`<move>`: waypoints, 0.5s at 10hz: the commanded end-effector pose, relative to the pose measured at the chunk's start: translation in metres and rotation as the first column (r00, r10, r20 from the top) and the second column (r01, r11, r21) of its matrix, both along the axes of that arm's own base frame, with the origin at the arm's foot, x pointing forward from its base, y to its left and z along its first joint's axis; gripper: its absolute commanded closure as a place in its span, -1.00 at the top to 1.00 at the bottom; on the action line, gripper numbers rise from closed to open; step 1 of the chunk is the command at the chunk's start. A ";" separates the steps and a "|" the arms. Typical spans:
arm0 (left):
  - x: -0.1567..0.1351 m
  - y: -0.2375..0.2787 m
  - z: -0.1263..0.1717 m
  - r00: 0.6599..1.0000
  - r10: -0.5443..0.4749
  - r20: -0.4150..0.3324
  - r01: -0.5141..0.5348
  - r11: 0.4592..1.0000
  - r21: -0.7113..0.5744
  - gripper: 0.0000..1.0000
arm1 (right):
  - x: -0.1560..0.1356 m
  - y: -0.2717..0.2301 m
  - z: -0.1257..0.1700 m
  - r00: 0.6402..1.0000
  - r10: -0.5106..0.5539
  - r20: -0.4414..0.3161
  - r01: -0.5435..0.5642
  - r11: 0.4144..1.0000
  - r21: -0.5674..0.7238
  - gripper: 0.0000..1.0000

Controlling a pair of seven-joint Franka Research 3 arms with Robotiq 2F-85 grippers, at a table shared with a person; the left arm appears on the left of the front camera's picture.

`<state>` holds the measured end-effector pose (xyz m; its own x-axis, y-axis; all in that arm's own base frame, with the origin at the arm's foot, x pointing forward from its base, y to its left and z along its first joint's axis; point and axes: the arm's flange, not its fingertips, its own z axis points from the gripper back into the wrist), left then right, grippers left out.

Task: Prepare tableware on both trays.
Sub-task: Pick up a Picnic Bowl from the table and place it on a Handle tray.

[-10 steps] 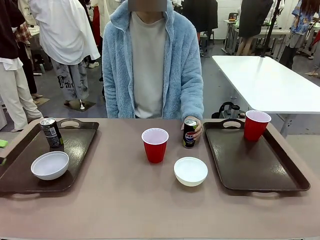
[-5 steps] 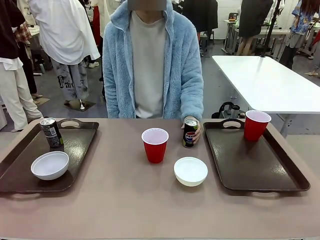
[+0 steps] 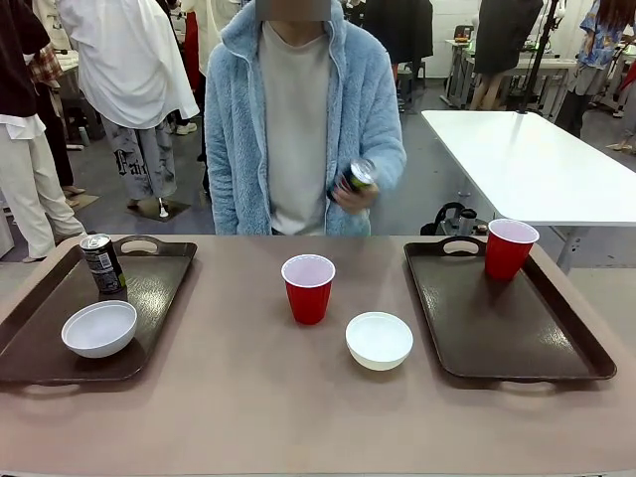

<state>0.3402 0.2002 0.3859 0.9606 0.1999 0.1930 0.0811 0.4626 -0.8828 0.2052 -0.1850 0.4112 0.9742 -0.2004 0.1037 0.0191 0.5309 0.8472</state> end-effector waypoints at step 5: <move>-0.002 0.004 0.000 1.000 -0.008 0.017 0.008 1.000 -0.011 0.85 | 0.042 0.031 0.006 0.996 -0.012 -0.088 0.003 0.994 -0.106 1.00</move>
<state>0.3397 0.2011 0.3857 0.9602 0.2011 0.1940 0.0816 0.4623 -0.8830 0.2224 -0.1744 0.4144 0.9777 -0.1919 0.0849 0.0444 0.5847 0.8101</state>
